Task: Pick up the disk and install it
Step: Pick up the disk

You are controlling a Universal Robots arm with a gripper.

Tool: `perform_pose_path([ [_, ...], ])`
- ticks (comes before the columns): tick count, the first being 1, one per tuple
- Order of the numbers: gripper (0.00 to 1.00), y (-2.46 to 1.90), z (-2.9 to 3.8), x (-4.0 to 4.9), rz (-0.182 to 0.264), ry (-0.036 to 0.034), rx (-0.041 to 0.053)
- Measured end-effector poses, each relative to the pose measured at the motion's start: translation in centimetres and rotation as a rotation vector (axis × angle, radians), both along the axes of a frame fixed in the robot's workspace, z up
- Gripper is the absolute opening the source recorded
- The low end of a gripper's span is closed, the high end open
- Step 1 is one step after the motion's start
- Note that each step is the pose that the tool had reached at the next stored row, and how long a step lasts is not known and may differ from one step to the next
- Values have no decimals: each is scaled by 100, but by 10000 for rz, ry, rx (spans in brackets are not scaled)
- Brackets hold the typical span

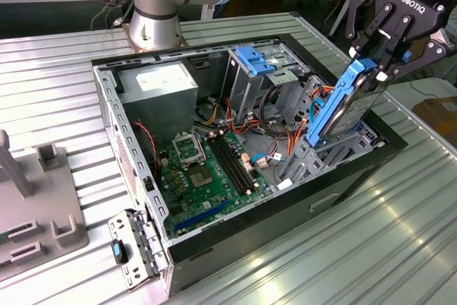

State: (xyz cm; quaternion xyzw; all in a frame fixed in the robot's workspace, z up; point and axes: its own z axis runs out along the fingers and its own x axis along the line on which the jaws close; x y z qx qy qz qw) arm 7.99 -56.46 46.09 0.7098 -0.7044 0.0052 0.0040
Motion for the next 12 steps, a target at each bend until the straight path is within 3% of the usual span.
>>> perform_pose_path([
  [3,37,22,-5,-1,0,1,3],
  [12,37,22,-90,-1,-1,1,2],
])
